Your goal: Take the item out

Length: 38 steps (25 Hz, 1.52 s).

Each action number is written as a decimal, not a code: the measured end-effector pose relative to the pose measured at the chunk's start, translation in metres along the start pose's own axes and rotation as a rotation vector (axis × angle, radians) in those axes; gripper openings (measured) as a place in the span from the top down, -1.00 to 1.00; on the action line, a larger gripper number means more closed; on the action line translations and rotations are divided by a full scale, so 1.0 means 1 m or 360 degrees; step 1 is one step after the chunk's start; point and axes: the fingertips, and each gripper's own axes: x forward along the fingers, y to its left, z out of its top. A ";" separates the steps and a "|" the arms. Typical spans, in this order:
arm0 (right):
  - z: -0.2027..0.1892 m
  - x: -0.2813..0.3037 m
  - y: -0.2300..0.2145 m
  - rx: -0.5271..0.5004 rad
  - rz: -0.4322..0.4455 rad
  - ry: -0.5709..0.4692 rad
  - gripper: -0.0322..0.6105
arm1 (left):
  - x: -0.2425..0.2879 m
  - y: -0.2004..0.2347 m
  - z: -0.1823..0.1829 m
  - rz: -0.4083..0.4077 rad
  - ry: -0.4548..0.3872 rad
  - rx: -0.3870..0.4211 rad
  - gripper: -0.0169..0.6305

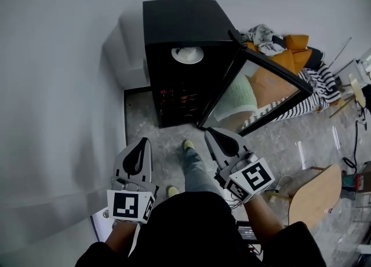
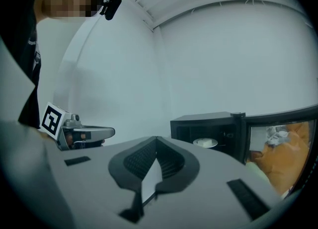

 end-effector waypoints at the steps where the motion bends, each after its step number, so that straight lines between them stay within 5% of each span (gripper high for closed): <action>1: 0.000 0.005 -0.006 0.0005 -0.0001 0.0004 0.89 | 0.007 0.001 0.000 -0.0004 0.0007 0.0001 0.92; 20: -0.005 0.092 -0.128 0.0179 0.0011 0.0056 0.89 | 0.152 0.019 -0.007 -0.0019 0.0168 0.0016 0.92; 38: 0.023 0.130 -0.230 0.0175 0.0045 0.0006 0.89 | 0.259 0.007 0.012 -0.0017 0.0171 0.0062 0.92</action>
